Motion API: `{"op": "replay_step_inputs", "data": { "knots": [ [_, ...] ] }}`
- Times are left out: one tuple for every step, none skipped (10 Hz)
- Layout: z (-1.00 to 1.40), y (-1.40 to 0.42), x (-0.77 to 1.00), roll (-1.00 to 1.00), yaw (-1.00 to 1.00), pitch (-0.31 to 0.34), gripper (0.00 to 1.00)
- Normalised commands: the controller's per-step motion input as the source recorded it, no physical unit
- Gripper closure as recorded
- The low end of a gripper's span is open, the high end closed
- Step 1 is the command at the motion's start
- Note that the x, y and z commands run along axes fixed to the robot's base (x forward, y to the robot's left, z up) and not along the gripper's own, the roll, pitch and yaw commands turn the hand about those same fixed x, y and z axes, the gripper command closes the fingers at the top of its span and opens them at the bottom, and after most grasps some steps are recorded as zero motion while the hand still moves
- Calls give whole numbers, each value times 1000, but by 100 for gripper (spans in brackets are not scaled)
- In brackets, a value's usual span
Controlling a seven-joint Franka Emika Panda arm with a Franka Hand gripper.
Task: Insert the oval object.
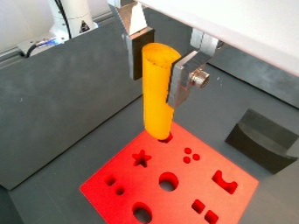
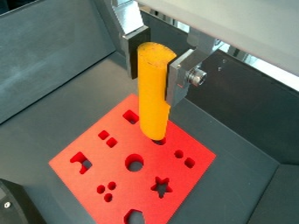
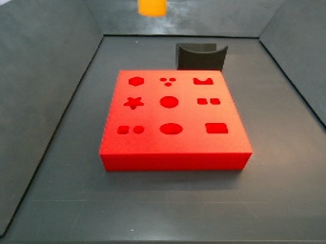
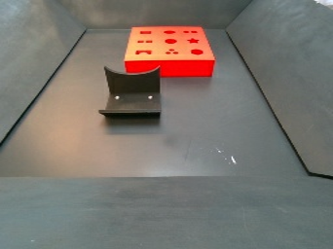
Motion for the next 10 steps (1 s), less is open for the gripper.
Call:
{"op": "replay_step_inputs", "data": {
  "knots": [
    [-706, -411, 760, 27, 0, 0, 100],
    [-677, -460, 840, 23, 143, 0, 100],
    [-623, -383, 737, 0, 291, 0, 100],
    [-663, -203, 589, -33, 474, 0, 100],
    [-689, -217, 540, -17, 494, 0, 100],
    [-971, -374, 249, 60, 371, -74, 100],
    [-829, -311, 140, 0, 300, -177, 100],
    [-743, -237, 100, -7, 166, -214, 100],
    [-554, -94, 31, -1, 0, -179, 100],
    [-480, 31, 0, 0, -157, -64, 100]
  ]
}}
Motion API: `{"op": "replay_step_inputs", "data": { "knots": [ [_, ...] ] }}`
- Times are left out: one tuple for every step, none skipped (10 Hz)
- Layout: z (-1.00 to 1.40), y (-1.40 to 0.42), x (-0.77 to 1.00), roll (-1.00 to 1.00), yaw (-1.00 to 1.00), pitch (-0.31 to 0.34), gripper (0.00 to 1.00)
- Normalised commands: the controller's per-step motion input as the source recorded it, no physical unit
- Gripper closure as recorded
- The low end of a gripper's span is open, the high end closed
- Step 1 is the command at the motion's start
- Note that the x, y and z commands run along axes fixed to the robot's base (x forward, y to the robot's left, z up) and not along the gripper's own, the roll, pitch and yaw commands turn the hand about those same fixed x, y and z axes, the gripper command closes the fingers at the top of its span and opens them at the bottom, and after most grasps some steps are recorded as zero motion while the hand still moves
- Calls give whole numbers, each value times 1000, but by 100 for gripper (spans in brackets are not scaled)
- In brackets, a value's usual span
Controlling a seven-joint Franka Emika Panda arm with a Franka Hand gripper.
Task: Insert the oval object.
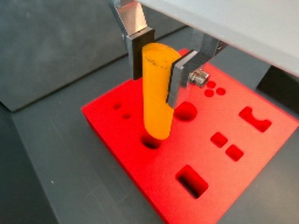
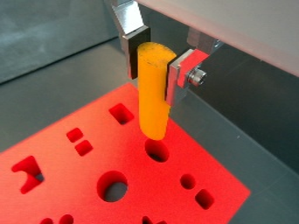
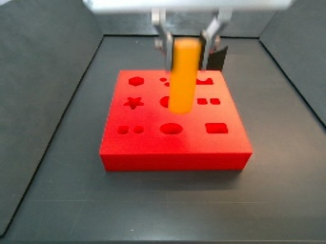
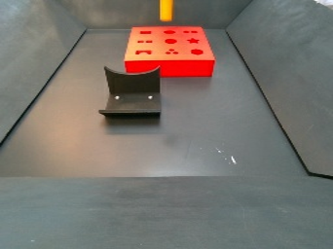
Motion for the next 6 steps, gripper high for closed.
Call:
{"op": "replay_step_inputs", "data": {
  "knots": [
    [-409, 43, -134, 26, -3, -17, 100],
    [-343, 0, -71, 0, 0, -54, 100],
    [-300, 0, 0, -3, 0, -73, 100],
    [-274, 0, 149, -13, 0, -87, 100],
    [-351, 0, 0, 0, 0, -50, 100],
    [-323, 0, -80, 0, 0, -34, 100]
  ]
}}
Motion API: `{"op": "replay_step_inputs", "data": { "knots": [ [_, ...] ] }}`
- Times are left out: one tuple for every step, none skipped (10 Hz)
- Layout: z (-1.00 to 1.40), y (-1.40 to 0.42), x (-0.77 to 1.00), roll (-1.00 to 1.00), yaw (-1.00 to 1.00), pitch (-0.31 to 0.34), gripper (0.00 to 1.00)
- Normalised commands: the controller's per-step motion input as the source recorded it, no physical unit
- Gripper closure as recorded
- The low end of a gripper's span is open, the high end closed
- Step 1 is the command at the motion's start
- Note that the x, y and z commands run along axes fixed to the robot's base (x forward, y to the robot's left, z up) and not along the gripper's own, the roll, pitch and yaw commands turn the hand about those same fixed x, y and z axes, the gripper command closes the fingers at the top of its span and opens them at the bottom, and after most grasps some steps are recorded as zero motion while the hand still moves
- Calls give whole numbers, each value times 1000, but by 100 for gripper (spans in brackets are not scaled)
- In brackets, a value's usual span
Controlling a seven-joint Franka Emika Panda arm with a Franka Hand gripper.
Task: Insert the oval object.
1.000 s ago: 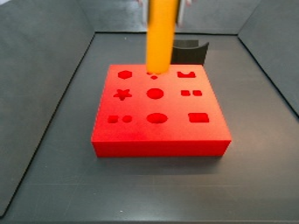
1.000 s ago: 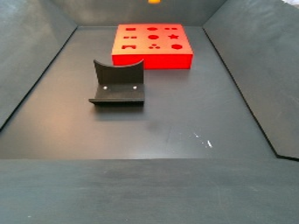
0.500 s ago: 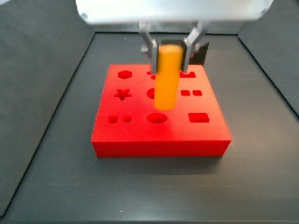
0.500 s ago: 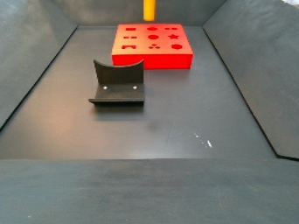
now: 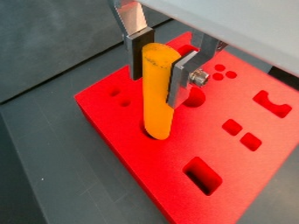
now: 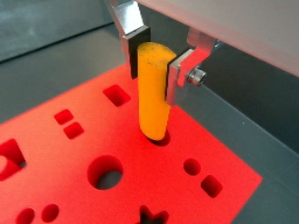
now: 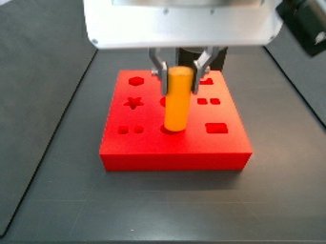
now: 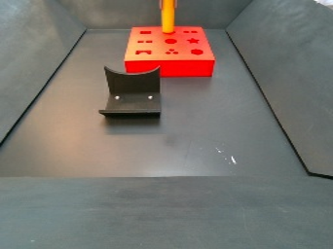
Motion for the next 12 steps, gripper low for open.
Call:
{"op": "replay_step_inputs", "data": {
  "knots": [
    [-311, -20, -206, 0, -34, -30, 100],
    [-291, -34, -226, 0, -37, -59, 100],
    [-246, 0, -89, -36, 0, -99, 100],
    [-240, 0, -29, -47, 0, -103, 100],
    [-306, -37, 171, 0, 0, -106, 100],
    [-563, -69, 169, 0, 0, -121, 100],
    [-757, -51, 63, 53, 0, -126, 100],
    [-857, -40, 0, 101, -29, -111, 100],
    [-854, -3, 0, 90, -23, -109, 100],
    [-809, -11, 0, 104, -51, -100, 100],
    [-511, 0, -103, 133, -9, 0, 100],
    [0, 0, 0, 0, 0, 0, 100]
  ]
}}
